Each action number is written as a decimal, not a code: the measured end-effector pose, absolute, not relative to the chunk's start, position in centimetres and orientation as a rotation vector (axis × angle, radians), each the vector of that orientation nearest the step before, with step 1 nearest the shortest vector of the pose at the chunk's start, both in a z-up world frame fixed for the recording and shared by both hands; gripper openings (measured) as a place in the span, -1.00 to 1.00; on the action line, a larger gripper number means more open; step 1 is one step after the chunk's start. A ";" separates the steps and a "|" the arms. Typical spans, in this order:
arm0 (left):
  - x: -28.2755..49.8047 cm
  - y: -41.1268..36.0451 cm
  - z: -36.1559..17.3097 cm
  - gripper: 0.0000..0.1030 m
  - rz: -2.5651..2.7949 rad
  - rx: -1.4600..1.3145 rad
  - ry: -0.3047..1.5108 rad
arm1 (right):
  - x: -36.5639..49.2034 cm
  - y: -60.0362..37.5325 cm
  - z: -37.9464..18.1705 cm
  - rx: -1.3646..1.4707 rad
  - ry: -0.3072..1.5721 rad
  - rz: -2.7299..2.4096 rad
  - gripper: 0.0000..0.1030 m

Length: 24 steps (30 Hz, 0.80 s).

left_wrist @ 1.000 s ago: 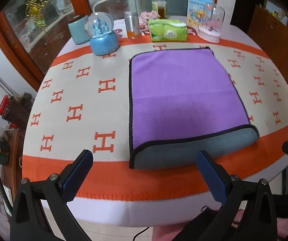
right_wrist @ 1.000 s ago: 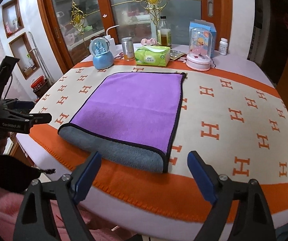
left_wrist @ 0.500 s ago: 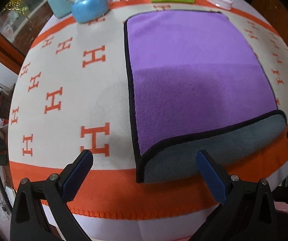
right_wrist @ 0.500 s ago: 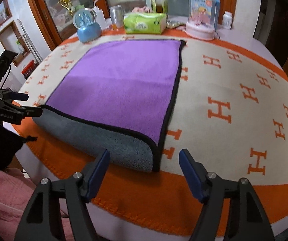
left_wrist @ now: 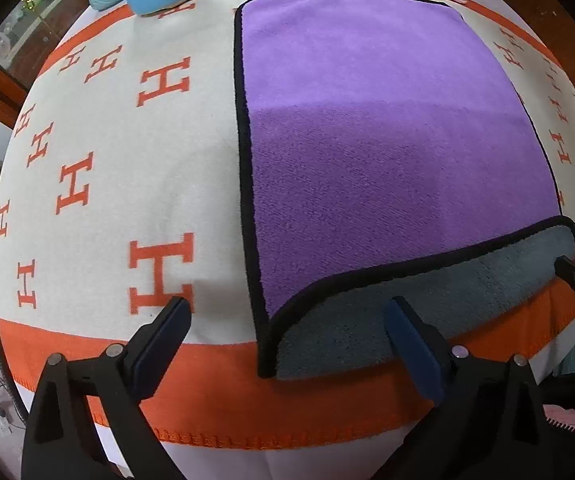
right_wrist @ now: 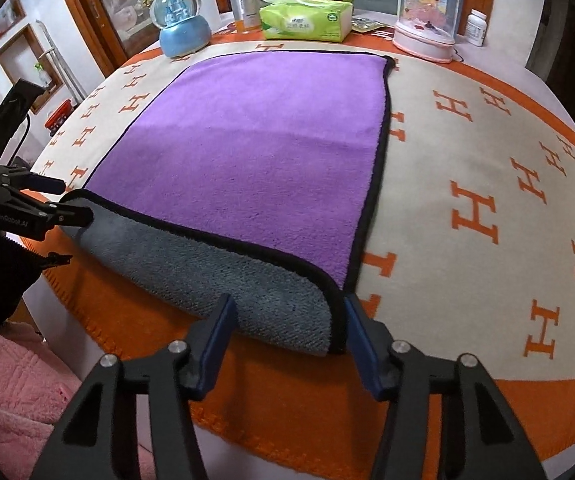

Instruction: Fold towel

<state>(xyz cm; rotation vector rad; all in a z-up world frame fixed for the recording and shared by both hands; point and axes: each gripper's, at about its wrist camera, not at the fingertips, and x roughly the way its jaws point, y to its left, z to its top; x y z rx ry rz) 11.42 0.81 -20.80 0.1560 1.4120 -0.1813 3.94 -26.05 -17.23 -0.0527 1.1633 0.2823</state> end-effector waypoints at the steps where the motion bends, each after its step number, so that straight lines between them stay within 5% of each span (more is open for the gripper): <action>1: 11.4 0.8 -20.8 0.77 -0.187 0.155 1.412 | 3.9 -26.0 -17.2 -0.055 1.162 0.279 -0.02; 8: 11.1 0.5 -20.6 0.34 -0.225 0.151 1.401 | 3.5 -26.2 -16.9 -0.054 1.157 0.258 -0.35; 18: 10.0 0.3 -20.2 -0.69 -0.266 0.124 1.405 | 3.1 -26.5 -16.9 -0.056 1.166 0.241 -0.90; 24: 9.3 0.3 -19.9 -0.86 -0.256 0.134 1.398 | 3.1 -26.6 -16.7 -0.048 1.159 0.236 -0.93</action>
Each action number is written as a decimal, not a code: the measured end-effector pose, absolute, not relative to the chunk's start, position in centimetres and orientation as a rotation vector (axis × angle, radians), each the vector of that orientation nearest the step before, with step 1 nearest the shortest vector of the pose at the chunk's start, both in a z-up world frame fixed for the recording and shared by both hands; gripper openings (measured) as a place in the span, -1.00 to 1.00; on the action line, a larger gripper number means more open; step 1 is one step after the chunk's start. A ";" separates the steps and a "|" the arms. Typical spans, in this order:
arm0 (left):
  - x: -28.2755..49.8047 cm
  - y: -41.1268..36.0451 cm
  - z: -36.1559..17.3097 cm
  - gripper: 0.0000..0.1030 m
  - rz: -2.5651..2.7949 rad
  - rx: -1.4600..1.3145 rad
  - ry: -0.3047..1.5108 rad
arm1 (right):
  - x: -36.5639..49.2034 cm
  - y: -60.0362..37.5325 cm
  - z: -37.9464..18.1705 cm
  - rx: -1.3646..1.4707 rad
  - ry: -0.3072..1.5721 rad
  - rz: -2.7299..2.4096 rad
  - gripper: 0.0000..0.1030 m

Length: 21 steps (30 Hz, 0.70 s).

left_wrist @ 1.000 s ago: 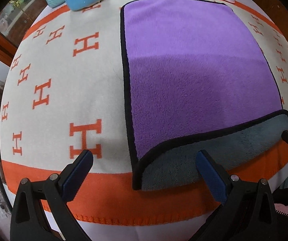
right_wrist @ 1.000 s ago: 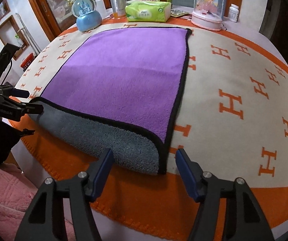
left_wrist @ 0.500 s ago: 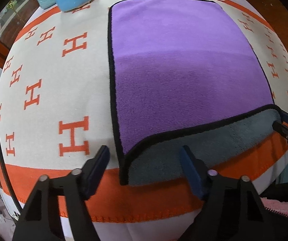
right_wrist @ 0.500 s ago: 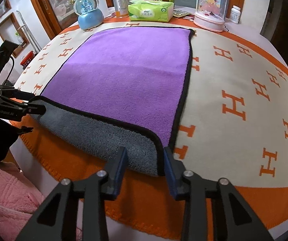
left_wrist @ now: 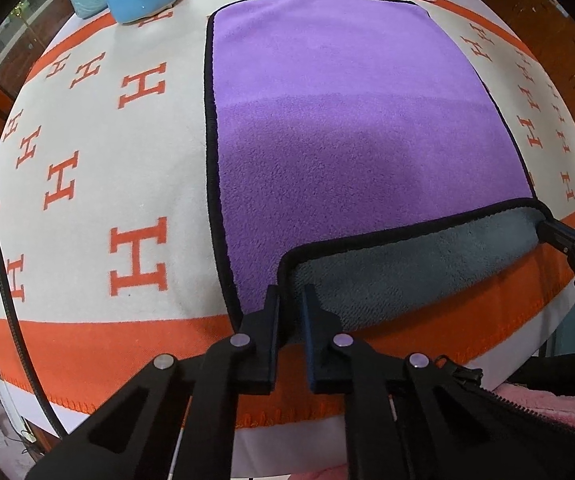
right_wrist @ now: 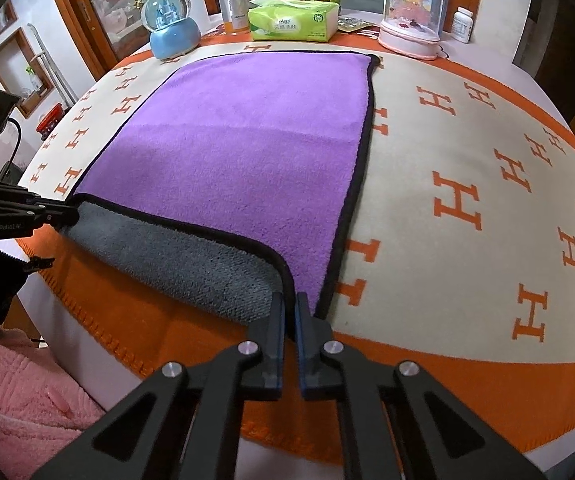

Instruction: Fold towel

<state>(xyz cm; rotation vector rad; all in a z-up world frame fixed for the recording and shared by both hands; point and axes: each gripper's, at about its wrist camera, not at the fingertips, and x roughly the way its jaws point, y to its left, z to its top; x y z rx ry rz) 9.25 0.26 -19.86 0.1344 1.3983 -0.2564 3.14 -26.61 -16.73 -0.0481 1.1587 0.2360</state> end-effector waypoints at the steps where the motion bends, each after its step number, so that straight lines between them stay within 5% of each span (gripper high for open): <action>1: 9.2 0.3 -19.8 -0.87 -0.255 0.133 1.398 | 3.1 -26.6 -16.6 -0.047 1.154 0.239 -0.93; 21: 9.8 1.8 -15.8 -0.93 -0.242 0.080 1.347 | 4.0 -27.2 -14.1 -0.029 1.072 0.278 -0.93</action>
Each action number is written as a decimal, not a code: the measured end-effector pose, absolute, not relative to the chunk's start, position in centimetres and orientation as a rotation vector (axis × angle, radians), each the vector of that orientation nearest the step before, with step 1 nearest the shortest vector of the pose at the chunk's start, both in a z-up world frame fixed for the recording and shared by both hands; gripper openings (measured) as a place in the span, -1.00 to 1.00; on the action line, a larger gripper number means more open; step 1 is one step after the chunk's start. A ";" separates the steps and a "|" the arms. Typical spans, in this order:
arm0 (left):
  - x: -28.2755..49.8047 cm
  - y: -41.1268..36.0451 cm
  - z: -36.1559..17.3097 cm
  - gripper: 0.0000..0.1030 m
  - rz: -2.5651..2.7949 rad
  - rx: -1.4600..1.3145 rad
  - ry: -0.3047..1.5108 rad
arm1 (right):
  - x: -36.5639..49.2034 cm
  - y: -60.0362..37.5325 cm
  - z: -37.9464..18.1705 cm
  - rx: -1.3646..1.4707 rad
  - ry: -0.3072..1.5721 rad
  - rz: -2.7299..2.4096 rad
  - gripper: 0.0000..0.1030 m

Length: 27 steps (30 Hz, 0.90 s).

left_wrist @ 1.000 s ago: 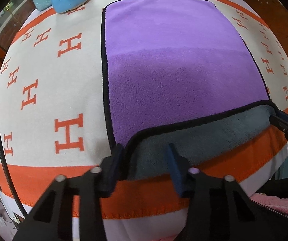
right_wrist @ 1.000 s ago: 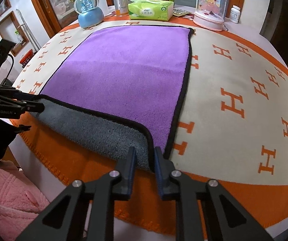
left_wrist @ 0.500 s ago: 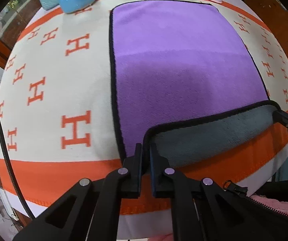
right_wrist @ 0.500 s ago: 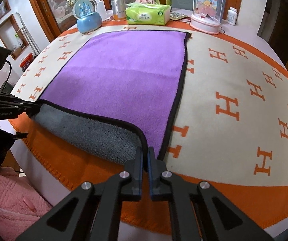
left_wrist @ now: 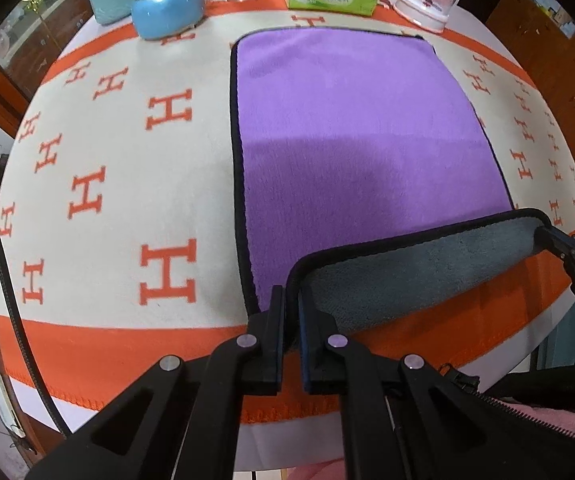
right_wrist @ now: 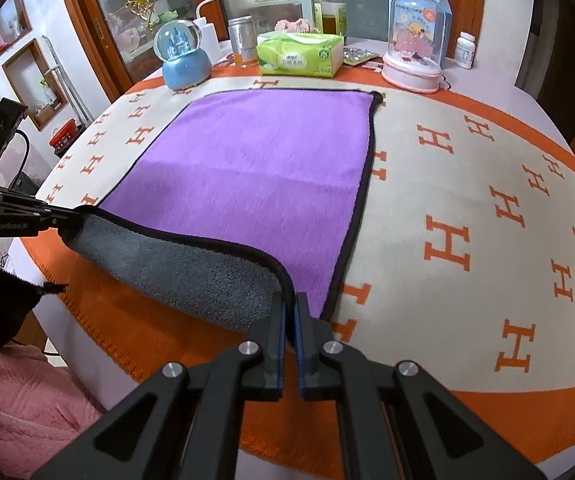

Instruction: Fold towel

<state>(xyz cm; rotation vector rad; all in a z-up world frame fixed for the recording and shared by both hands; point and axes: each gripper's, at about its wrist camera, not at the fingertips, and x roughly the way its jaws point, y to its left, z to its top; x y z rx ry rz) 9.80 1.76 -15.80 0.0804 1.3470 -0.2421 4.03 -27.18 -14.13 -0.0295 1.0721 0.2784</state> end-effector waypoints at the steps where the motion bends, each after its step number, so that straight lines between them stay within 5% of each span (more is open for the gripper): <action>1: 9.9 1.8 -15.5 -0.93 -0.244 0.080 1.339 | 4.2 -27.2 -13.9 -0.026 1.065 0.278 -0.93; 27: 24.2 0.2 -6.1 -0.93 -0.224 0.068 1.024 | 16.5 -28.9 -7.6 -0.070 0.793 0.200 -0.93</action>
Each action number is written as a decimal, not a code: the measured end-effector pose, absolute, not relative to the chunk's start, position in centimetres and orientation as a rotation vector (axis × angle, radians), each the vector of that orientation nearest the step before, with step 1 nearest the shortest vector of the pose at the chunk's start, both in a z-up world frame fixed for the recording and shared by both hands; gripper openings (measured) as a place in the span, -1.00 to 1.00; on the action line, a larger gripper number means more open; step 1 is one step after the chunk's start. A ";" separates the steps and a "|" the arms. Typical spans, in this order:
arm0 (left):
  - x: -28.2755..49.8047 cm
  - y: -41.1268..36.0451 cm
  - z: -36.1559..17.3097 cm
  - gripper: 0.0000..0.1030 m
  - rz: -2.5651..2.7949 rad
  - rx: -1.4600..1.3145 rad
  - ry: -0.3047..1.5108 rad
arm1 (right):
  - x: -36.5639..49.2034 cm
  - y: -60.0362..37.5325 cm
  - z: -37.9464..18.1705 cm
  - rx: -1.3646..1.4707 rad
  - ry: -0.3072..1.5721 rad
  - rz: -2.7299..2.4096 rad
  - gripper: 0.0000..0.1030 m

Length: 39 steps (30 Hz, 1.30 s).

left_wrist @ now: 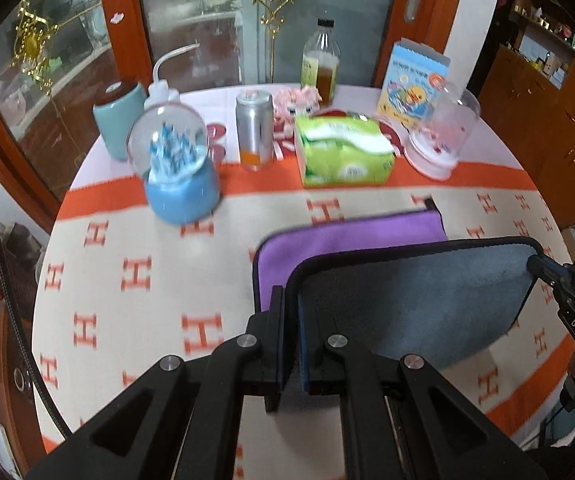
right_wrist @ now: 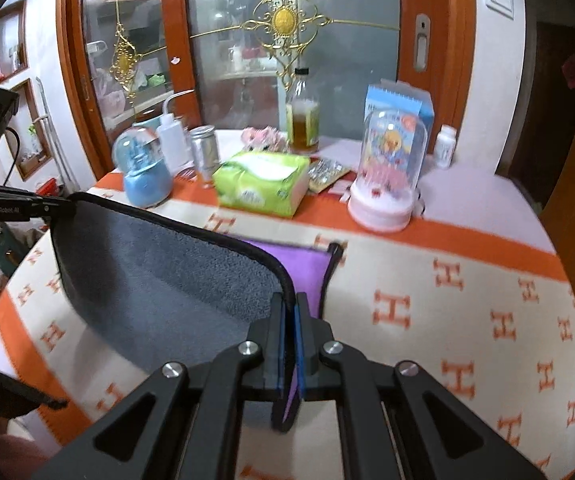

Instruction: Fold towel

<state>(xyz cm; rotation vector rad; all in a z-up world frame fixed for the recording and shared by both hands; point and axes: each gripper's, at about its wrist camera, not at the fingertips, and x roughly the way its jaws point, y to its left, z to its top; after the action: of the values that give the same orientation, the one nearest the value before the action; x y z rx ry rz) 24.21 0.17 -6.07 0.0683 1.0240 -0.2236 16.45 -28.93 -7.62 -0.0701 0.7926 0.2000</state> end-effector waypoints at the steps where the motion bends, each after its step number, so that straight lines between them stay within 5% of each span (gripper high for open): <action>1: 25.0 0.1 -6.2 -0.93 -0.217 0.072 1.016 | 17.2 -28.9 -7.8 -0.078 0.786 0.194 -0.93; 15: 33.4 0.2 -15.0 -0.89 -0.136 0.058 1.133 | 25.0 -27.3 -13.3 -0.160 0.810 0.071 -0.86; 20: 34.4 0.6 -17.3 -0.81 -0.126 0.045 1.175 | 26.5 -27.4 -15.0 -0.160 0.847 0.014 -0.52; 25: 34.6 1.3 -17.7 -0.05 -0.097 0.032 1.173 | 26.9 -28.1 -15.6 -0.130 0.874 -0.040 -0.11; 30: 34.0 2.3 -16.4 0.44 -0.041 0.013 1.137 | 26.5 -28.0 -15.0 -0.116 0.879 -0.041 0.06; 39: 30.1 2.9 -13.4 0.52 0.023 0.014 1.111 | 23.9 -28.3 -12.7 -0.042 0.897 -0.018 0.42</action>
<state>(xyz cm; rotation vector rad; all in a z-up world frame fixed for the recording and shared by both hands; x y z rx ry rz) 30.10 2.88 -13.42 0.0139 1.1114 0.0232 23.86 -28.28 -12.65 -0.0417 0.8969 -0.0177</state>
